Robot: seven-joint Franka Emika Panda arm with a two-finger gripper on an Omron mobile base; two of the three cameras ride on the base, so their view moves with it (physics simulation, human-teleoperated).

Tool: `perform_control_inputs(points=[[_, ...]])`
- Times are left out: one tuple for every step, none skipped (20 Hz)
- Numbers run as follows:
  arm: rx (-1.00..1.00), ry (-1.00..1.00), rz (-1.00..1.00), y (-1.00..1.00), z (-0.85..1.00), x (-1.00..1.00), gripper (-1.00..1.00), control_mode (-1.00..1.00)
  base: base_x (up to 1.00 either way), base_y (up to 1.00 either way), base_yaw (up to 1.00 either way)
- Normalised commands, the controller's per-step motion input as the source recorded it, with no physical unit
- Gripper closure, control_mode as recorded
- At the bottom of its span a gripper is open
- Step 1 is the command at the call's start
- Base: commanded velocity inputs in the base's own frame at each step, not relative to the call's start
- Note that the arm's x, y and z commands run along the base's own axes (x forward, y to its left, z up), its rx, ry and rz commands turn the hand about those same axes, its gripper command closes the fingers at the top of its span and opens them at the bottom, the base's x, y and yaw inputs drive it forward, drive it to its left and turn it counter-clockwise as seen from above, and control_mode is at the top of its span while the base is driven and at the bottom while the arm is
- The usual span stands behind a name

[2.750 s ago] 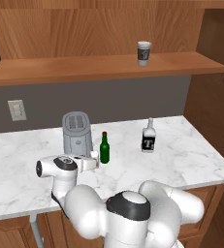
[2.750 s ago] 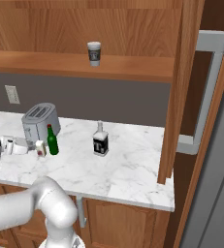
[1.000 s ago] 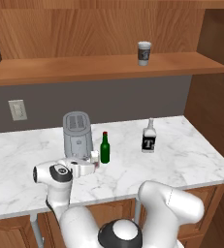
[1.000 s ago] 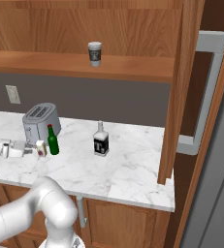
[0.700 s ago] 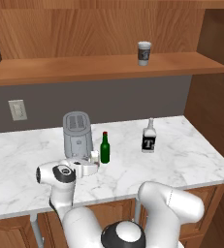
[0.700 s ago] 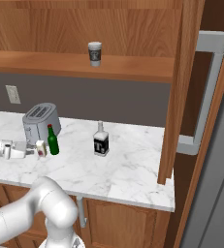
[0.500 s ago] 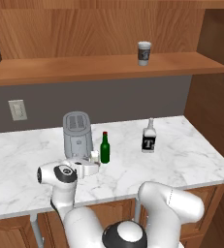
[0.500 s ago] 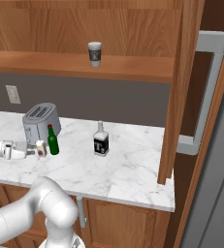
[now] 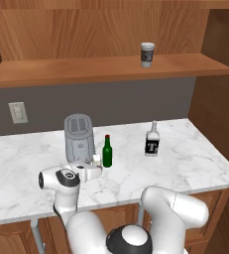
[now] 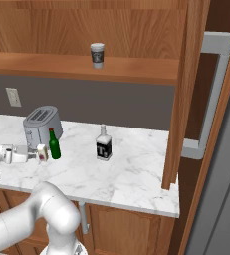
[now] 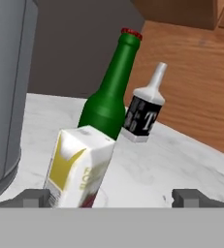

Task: Sort all alcoholic drinks to one cabinet, and non-alcoholic drinks to the other.

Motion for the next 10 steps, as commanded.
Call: perform_control_inputs(points=[[0.00, 0.00, 0.08, 0.00, 0.00, 0.09, -1.00, -1.00, 0.00, 0.00, 0.00], [0.00, 0.00, 0.09, 0.00, 0.00, 0.11, -1.00, -1.00, 0.00, 0.00, 0.00], [0.00, 0.00, 0.09, 0.00, 0.00, 0.09, -1.00, -1.00, 0.00, 0.00, 0.00], [0.00, 0.00, 0.10, 0.00, 0.00, 0.08, -1.00, -1.00, 0.00, 0.00, 0.00], [0.00, 0.00, 0.09, 0.00, 0.00, 0.06, -1.00, -1.00, 0.00, 0.00, 0.00], [0.00, 0.00, 0.09, 0.00, 0.00, 0.06, -1.00, -1.00, 0.00, 0.00, 0.00], [0.00, 0.00, 0.10, -0.01, 0.00, 0.05, -1.00, -1.00, 0.00, 0.00, 0.00], [0.00, 0.00, 0.09, -0.06, 0.00, 0.05, -1.00, -1.00, 0.00, 0.00, 0.00], [0.00, 0.00, 0.09, -0.08, 0.00, 0.09, -1.00, -1.00, 0.00, 0.00, 0.00], [0.00, 0.00, 0.09, -0.07, 0.00, 0.09, -1.00, -1.00, 0.00, 0.00, 0.00]])
